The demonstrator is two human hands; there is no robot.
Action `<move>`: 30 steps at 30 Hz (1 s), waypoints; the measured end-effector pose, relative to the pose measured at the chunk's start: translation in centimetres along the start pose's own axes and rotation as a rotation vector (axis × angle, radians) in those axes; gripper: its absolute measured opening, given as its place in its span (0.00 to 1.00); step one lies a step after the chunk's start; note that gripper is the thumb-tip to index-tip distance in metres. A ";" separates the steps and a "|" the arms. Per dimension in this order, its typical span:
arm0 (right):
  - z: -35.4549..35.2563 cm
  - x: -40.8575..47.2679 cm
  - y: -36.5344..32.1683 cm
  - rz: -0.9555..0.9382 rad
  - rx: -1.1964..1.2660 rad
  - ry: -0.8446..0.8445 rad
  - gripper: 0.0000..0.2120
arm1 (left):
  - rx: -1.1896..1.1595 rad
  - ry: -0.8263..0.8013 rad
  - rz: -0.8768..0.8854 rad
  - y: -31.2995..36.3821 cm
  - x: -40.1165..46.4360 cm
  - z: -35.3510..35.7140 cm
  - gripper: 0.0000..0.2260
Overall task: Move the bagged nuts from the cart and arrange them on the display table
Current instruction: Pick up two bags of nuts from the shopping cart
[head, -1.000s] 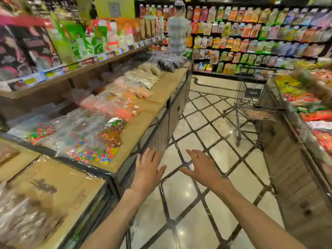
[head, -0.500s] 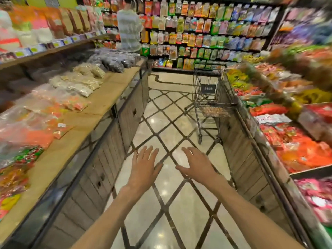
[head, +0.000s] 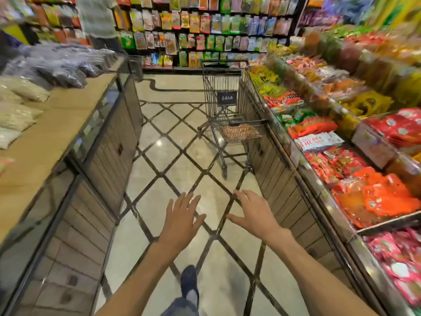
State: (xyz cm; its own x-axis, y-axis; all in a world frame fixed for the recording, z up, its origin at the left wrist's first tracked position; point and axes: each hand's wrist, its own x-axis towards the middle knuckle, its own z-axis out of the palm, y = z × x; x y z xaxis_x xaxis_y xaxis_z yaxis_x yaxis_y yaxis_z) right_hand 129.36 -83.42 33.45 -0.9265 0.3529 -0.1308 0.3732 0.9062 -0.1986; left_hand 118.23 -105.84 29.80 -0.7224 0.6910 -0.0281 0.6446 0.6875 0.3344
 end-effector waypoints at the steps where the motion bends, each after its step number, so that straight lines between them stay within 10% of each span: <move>1: -0.3 2.1 0.4 0.012 -0.008 -0.005 0.42 | 0.002 -0.005 0.019 -0.6 2.4 0.0 0.33; 11: -4.7 21.9 2.6 0.127 -0.036 -0.030 0.40 | 0.012 -0.105 0.110 -4.4 26.2 -3.9 0.44; 30: -6.9 66.4 15.5 0.234 0.110 -0.101 0.39 | 0.122 -0.271 0.148 -8.8 74.2 -4.8 0.28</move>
State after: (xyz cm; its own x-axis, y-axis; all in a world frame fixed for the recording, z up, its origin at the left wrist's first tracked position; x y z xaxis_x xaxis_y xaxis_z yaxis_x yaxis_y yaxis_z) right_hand 73.31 -44.32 28.42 -0.8071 0.5194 -0.2808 0.5844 0.7702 -0.2553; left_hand 57.75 -61.72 29.24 -0.5360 0.8086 -0.2425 0.7749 0.5852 0.2389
